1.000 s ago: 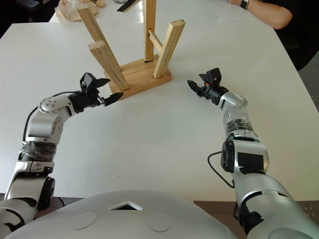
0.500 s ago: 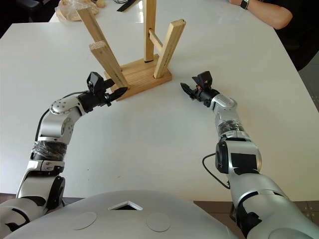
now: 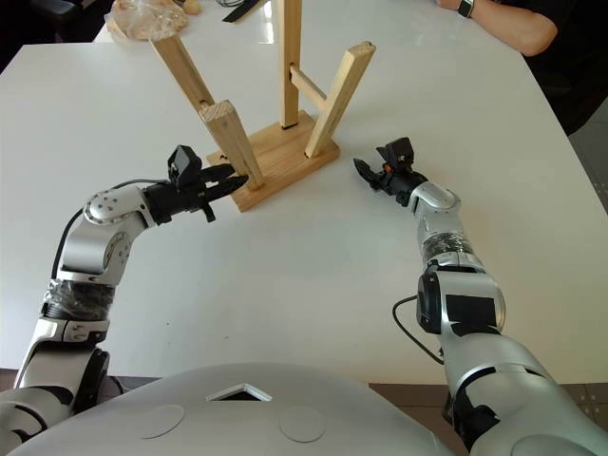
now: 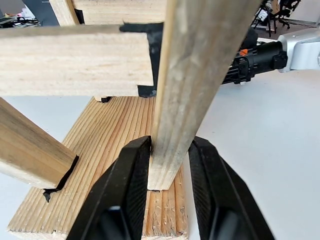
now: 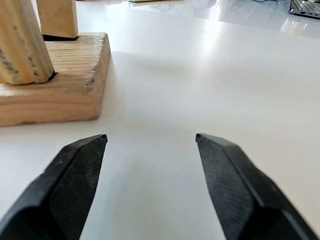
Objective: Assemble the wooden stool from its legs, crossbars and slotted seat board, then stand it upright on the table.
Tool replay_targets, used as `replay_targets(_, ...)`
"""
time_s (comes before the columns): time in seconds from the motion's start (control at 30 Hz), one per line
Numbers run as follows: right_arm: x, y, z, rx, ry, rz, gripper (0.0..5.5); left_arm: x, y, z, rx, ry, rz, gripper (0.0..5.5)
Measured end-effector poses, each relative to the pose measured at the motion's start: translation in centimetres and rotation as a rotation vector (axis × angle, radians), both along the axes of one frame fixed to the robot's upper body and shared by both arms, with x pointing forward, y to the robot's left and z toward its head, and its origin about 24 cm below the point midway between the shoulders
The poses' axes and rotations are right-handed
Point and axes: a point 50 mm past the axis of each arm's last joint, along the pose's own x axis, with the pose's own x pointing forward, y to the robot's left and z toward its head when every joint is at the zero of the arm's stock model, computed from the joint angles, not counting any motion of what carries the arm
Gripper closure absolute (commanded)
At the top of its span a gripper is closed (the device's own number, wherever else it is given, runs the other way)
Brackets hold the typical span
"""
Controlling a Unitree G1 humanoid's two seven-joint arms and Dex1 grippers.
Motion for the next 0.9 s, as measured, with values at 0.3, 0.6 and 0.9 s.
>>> replay_targets(0.3, -0.3, -1.4, 0.5, -0.026, -0.024, -0.013, 2.20, -4.6, -0.5, 0.5, 0.034, 0.032, -0.312, 4.40)
replay_targets(0.6, -0.6, -1.7, 0.4, -0.030, -0.022, -0.004, 2.20, -3.6, 1.9, -0.8, 0.130, 0.089, -0.185, 3.52)
replay_targets(0.9, -1.6, -3.0, 0.3, -0.046, -0.019, 0.026, 2.20, -4.2, 4.4, -0.7, 0.157, 0.069, -0.105, 3.10)
